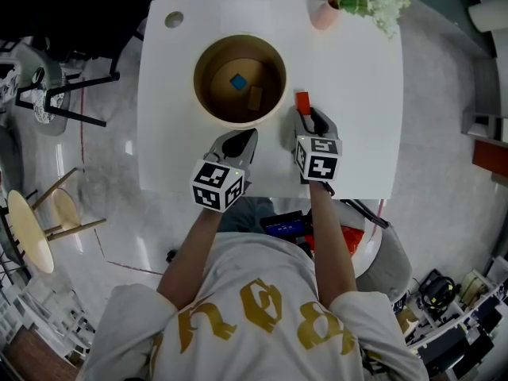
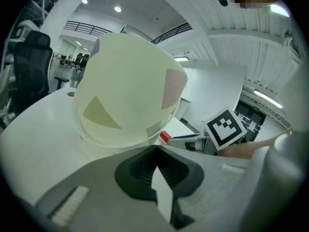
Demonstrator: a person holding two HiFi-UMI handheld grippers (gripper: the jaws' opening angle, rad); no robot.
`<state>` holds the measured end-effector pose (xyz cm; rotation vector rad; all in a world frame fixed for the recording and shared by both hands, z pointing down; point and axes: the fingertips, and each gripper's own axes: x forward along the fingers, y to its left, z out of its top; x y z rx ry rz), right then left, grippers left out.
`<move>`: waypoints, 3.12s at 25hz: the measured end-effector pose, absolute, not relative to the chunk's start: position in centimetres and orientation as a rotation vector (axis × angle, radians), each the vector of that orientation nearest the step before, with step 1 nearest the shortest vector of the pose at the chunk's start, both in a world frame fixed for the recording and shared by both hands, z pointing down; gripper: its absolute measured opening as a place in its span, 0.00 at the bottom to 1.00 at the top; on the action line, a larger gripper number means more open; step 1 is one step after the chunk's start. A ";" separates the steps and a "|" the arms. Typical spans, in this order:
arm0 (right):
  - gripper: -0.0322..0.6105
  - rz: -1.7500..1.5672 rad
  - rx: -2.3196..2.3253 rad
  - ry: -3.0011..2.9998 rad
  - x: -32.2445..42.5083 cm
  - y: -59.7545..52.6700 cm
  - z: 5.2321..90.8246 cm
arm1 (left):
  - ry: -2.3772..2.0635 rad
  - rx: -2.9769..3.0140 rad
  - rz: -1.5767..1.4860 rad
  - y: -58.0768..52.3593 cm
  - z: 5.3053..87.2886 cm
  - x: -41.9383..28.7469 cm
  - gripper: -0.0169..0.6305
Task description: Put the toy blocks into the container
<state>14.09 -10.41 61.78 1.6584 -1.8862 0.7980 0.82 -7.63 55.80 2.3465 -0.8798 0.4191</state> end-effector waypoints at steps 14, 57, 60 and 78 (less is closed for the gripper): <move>0.30 0.827 1.712 -2.040 14.4 -9.1 56.6 | -0.938 2.397 0.361 -6.8 52.2 0.9 0.03; 0.30 0.565 1.654 -2.432 8.5 -10.0 41.9 | -1.190 2.298 -0.048 -9.4 40.0 -6.0 0.03; 0.30 0.552 1.628 -2.459 7.7 -10.7 41.4 | -1.203 2.292 -0.075 -10.0 39.5 -6.5 0.03; 0.30 0.531 1.513 -2.543 4.2 -13.8 41.4 | -1.241 2.278 -0.088 -12.8 40.0 -8.4 0.03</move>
